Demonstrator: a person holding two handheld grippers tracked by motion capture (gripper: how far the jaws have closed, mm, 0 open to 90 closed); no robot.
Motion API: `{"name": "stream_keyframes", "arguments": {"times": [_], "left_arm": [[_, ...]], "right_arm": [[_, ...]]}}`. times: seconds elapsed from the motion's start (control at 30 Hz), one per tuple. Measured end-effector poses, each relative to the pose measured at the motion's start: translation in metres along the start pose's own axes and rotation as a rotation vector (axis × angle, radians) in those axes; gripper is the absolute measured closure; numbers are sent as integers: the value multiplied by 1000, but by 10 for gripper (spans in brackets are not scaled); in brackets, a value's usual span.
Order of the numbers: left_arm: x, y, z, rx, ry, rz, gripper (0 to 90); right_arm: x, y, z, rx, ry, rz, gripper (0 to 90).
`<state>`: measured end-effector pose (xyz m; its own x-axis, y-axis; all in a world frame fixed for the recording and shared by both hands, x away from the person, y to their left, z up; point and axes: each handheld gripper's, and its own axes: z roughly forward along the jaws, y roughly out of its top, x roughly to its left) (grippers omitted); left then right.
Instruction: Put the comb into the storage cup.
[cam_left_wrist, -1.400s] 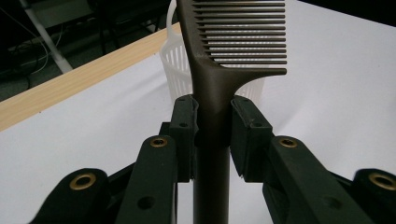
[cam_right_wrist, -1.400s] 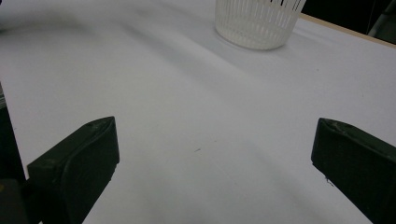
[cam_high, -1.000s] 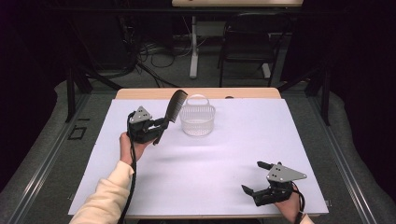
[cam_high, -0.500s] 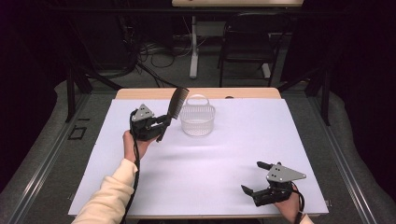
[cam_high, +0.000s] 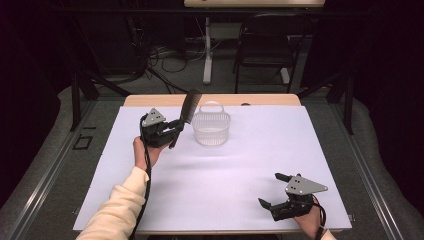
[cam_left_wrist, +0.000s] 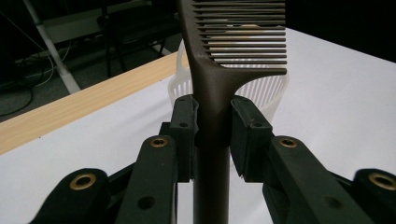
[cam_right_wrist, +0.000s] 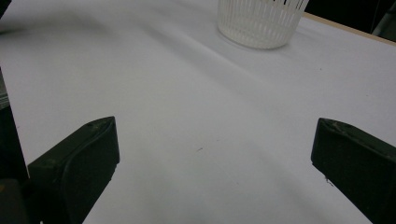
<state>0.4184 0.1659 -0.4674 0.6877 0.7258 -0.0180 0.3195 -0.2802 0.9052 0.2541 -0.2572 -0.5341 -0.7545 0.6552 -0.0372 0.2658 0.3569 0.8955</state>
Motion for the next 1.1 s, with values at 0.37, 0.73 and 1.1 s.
{"name": "stream_keyframes", "arguments": {"times": [0.37,0.73,1.1], "left_arm": [[2,7,1,-9,3,-3,725],[4,12,6,-2,7,-4,725],[4,21,11,22,4,19,725]], "right_arm": [[0,0,0,-2,0,-4,7],[0,0,0,-1,-3,1,8],[0,0,-1,-1,-3,-1,8]]}}
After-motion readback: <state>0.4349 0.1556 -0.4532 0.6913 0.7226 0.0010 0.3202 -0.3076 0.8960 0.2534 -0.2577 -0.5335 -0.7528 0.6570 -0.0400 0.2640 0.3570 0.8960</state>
